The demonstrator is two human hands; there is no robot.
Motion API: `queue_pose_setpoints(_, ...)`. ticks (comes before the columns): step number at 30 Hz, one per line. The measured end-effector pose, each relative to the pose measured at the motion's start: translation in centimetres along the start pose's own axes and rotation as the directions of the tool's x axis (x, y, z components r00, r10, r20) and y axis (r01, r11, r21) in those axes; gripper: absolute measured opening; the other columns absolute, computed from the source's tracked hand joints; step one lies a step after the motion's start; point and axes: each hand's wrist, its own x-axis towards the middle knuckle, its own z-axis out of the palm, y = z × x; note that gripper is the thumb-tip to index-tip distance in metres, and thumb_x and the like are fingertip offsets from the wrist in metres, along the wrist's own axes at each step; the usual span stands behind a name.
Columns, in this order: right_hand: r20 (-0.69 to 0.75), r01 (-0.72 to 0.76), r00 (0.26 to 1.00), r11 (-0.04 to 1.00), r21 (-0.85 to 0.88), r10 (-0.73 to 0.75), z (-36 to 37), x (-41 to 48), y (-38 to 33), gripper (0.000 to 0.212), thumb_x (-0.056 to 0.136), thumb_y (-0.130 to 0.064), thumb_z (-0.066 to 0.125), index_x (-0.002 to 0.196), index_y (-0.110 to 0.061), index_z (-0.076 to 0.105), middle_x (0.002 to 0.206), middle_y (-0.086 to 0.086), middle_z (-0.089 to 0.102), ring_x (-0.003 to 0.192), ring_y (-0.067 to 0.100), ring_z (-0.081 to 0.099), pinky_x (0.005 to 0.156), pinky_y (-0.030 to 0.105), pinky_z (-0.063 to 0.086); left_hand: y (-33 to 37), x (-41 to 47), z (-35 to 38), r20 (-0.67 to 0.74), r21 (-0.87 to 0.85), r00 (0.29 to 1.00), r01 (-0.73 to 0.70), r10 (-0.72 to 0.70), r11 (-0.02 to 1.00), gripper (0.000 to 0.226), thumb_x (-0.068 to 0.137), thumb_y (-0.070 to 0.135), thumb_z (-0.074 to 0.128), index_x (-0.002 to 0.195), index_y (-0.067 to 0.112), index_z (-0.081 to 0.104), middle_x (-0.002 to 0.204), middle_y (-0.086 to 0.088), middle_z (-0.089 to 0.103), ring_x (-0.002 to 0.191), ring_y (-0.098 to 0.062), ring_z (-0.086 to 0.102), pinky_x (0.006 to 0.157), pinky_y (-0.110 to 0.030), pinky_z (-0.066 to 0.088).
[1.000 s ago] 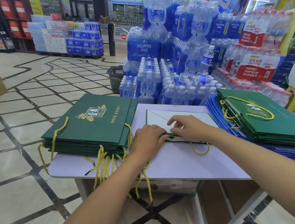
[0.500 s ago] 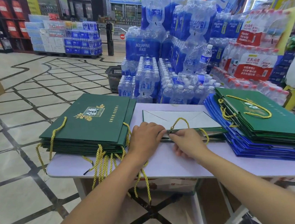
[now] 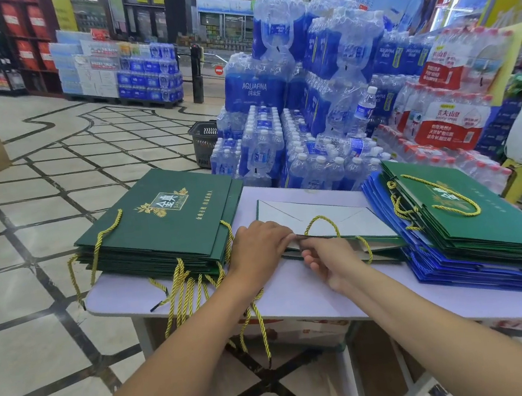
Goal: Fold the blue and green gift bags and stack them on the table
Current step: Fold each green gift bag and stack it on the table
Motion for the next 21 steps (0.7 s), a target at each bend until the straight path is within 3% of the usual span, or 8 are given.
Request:
queue_pose_setpoints(5,0.068,-0.155,0.985,0.987,-0.034,0.157,-0.4,-0.7,-0.3,0.015,0.096,-0.007,0.063,0.084,-0.003,0.070,0.055,-0.001,0.060,0.039,0.004,0.050,0.036,0.012,0.041,0.1,0.0,-0.2,0.040,0.007,0.999,-0.004,0.004,1.000,0.036,0.107,0.052,0.040,0.115,0.038,0.072,0.117,0.011,0.071,0.110,-0.020,0.060,0.082,-0.039,0.041)
queue_pose_setpoints(15,0.323,-0.374,0.886,0.925,0.071,0.334,-1.7,-0.6,-2.6,0.021,0.100,-0.015,0.057,0.092,-0.005,0.074,0.065,-0.004,0.061,0.040,0.002,0.050,0.038,0.009,0.043,0.3,-0.4,-0.9,0.086,0.011,0.996,-0.020,0.019,1.000,0.038,0.106,0.054,0.036,0.118,0.041,0.069,0.121,0.015,0.068,0.112,-0.018,0.056,0.083,-0.040,0.040)
queue_pose_setpoints(17,0.287,-0.228,0.930,0.973,-0.039,0.230,-2.0,-0.6,-3.5,0.027,0.104,-0.021,0.052,0.097,-0.005,0.074,0.068,0.000,0.066,0.041,0.003,0.048,0.037,0.011,0.040,0.4,-0.3,-0.9,0.112,0.016,0.993,-0.048,0.046,0.999,0.038,0.106,0.054,0.034,0.118,0.040,0.068,0.121,0.015,0.067,0.112,-0.018,0.054,0.080,-0.039,0.036)
queue_pose_setpoints(18,0.223,-0.056,0.970,0.984,-0.170,0.094,-2.3,-0.2,-4.0,0.030,0.105,-0.025,0.050,0.098,-0.007,0.073,0.070,0.002,0.069,0.041,0.005,0.048,0.037,0.014,0.038,0.5,-0.3,-0.8,0.117,0.010,0.992,-0.057,0.055,0.998,0.038,0.106,0.055,0.035,0.119,0.040,0.068,0.122,0.015,0.066,0.113,-0.018,0.053,0.080,-0.038,0.035)
queue_pose_setpoints(19,0.154,0.140,0.984,0.915,-0.377,-0.087,-2.7,0.2,-4.4,0.030,0.105,-0.030,0.050,0.098,-0.011,0.072,0.075,0.002,0.072,0.044,0.007,0.050,0.040,0.017,0.038,0.5,-0.3,-0.7,0.119,0.001,0.991,-0.058,0.057,0.998,0.038,0.106,0.056,0.035,0.121,0.041,0.067,0.123,0.016,0.065,0.114,-0.017,0.053,0.082,-0.038,0.034)
queue_pose_setpoints(20,0.117,0.289,0.954,0.735,-0.614,-0.277,-3.3,0.5,-4.8,0.028,0.103,-0.036,0.051,0.102,-0.015,0.070,0.082,-0.001,0.074,0.052,0.008,0.055,0.047,0.021,0.042,0.5,-0.4,-0.5,0.118,-0.002,0.992,-0.055,0.055,0.998,0.037,0.106,0.056,0.036,0.122,0.041,0.066,0.125,0.016,0.064,0.115,-0.017,0.052,0.084,-0.038,0.035)
queue_pose_setpoints(21,0.131,0.332,0.906,0.484,-0.810,-0.403,-4.0,1.0,-5.0,0.026,0.100,-0.042,0.052,0.108,-0.021,0.066,0.092,-0.005,0.074,0.067,0.010,0.062,0.056,0.025,0.044,0.4,-0.4,-0.3,0.113,0.006,0.992,-0.055,0.054,0.998,0.037,0.106,0.056,0.036,0.124,0.042,0.065,0.127,0.016,0.063,0.116,-0.016,0.052,0.086,-0.038,0.035)
